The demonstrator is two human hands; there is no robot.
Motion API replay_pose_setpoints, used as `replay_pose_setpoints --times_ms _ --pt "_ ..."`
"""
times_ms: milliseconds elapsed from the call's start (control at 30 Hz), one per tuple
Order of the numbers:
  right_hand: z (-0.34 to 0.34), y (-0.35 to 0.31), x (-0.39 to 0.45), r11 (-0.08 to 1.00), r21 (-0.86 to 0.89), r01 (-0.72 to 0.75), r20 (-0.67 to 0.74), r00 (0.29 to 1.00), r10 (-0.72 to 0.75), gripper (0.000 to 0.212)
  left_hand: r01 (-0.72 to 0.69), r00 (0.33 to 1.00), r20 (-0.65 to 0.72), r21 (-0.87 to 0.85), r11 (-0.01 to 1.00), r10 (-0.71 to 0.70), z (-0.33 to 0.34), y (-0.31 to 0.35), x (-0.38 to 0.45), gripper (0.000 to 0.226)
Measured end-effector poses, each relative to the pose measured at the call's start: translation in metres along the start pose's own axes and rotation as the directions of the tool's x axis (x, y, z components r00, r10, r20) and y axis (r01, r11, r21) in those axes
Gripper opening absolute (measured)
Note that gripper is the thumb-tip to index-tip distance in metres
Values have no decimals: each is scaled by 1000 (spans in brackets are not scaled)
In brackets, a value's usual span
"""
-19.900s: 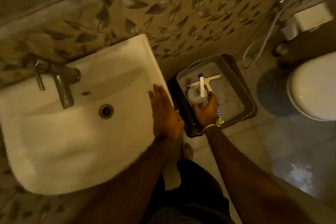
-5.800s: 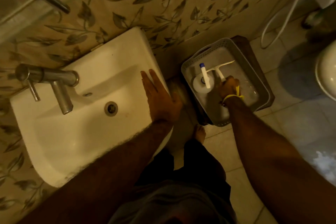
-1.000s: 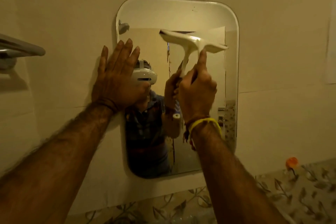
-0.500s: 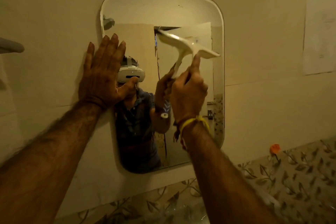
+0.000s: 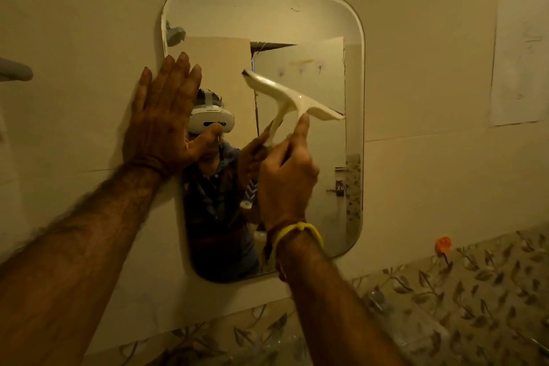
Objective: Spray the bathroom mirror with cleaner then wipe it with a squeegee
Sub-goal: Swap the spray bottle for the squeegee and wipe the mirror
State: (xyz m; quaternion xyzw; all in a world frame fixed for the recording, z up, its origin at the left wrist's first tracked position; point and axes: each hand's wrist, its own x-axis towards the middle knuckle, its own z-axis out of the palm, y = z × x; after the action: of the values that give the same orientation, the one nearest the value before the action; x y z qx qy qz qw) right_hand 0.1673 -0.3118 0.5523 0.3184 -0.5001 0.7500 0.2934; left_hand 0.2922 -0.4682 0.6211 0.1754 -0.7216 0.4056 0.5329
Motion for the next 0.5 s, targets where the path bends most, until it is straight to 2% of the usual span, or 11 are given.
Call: replay_pose_setpoints --times_ms 100,233,300,433,500 --pt "7 -4 41 1000 3 11 -49 999 -11 48 7 1000 -24 -5 1000 -7 2 1 -1 88" --pt "17 -22 114 996 23 -82 -166 983 84 44 11 999 -32 -2 1000 -11 4 0 -1 86" --pt "18 -21 99 998 7 -61 -184 981 61 43 15 999 -29 -14 1000 -15 4 -1 -1 85" --pt "10 -3 29 999 -40 3 -60 998 -5 50 15 999 -39 -26 1000 -16 1 0 -2 86" --pt "6 -7 28 999 -32 4 -39 999 -5 50 10 999 -42 -10 1000 -11 2 0 -1 86"
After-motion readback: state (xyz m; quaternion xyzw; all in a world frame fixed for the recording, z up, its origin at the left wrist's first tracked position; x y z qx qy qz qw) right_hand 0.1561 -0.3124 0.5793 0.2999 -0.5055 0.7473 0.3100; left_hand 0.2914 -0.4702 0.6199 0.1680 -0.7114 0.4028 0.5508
